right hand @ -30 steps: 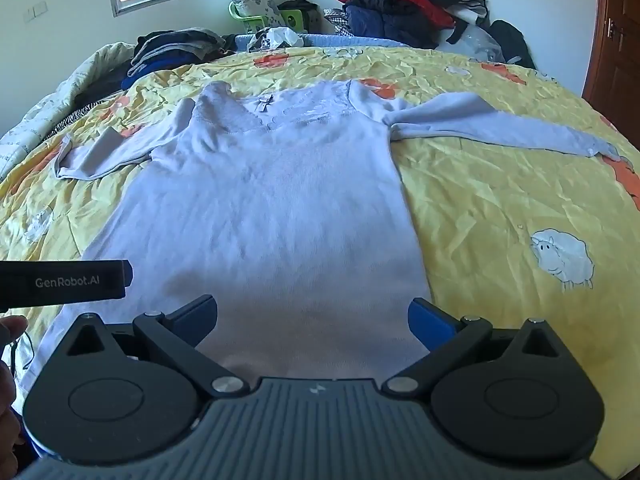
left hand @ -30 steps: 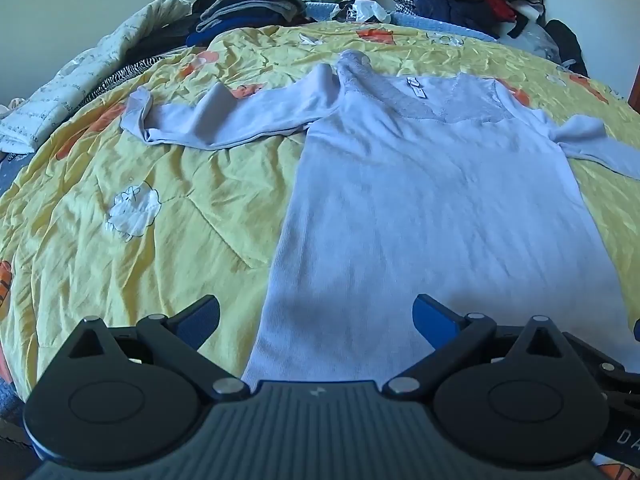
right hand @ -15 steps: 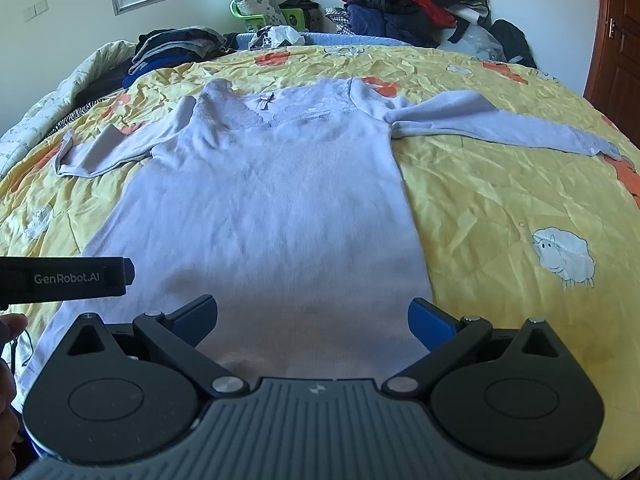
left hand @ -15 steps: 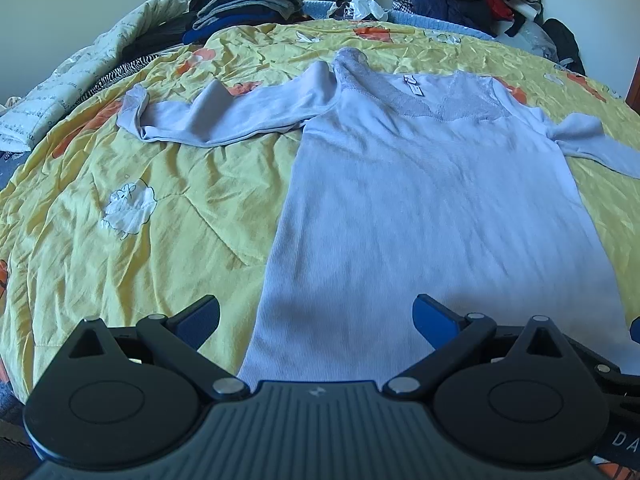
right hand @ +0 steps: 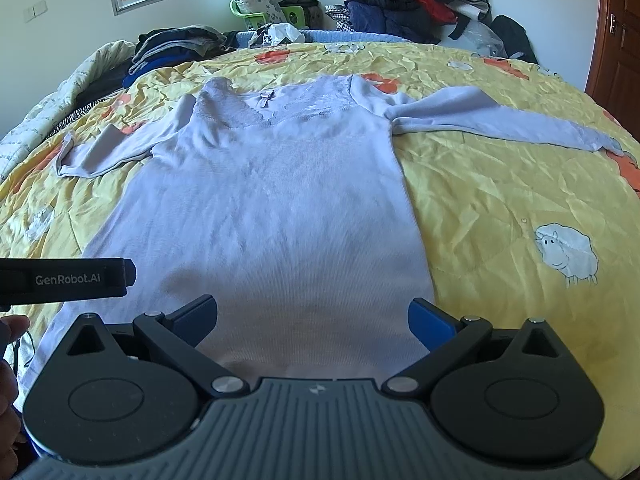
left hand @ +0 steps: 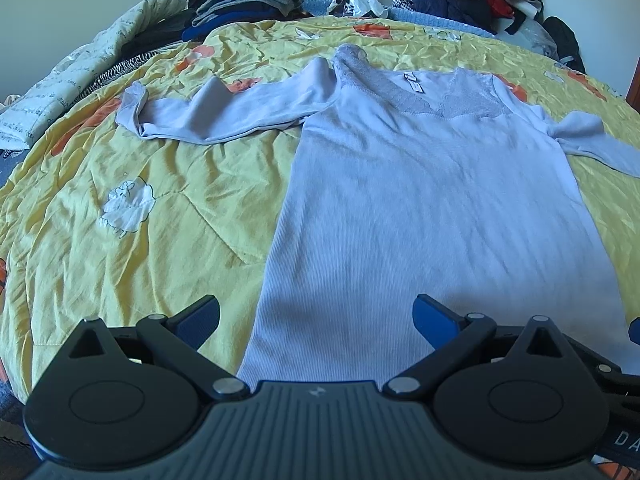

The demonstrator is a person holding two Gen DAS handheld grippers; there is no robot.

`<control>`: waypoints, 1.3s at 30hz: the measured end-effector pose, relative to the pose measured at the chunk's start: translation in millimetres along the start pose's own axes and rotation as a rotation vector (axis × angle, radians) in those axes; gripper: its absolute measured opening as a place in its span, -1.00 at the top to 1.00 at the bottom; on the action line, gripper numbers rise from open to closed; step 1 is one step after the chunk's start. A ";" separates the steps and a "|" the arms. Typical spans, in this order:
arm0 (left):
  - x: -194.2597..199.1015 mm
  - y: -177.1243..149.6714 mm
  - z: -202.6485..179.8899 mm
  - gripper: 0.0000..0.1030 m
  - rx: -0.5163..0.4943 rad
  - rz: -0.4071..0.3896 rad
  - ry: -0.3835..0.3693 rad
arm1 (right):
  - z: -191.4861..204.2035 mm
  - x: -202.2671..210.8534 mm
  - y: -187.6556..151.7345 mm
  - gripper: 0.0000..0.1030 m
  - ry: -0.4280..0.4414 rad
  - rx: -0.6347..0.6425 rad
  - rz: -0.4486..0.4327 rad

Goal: Fold small clothes

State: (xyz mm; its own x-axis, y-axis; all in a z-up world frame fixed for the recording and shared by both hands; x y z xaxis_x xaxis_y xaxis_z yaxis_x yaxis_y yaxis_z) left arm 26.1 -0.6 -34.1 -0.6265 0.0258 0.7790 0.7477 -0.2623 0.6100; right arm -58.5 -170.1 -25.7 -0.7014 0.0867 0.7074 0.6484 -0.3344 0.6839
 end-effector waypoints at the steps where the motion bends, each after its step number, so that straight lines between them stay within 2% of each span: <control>1: -0.1 0.1 0.0 -1.00 0.000 0.001 -0.001 | 0.2 -0.5 -0.1 -1.00 0.001 -0.001 0.001; 27: -12.2 -0.3 -2.4 -1.00 -0.016 0.016 0.002 | -5.1 -5.5 -0.3 -1.00 0.015 -0.029 0.017; 39: -20.4 14.8 -9.3 -1.00 -0.039 0.006 0.006 | -11.6 -14.9 10.3 -1.00 0.031 -0.063 0.021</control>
State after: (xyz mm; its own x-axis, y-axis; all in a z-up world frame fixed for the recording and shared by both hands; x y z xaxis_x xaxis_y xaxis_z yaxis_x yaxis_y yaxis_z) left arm 47.9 -14.0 -42.3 -0.6237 0.0187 0.7815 0.7422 -0.2997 0.5995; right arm -44.8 -185.7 -31.2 -0.6971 0.0502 0.7152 0.6441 -0.3945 0.6554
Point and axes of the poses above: each gripper's, at about its wrist camera, not at the fingertips, and x roughly against the way its jaws point, z to its left, y to its top, the point moved 4 cm from there along -x, roughly the way its jaws point, and after that the axes turned 10 degrees about -x, right-handed, at the moved point
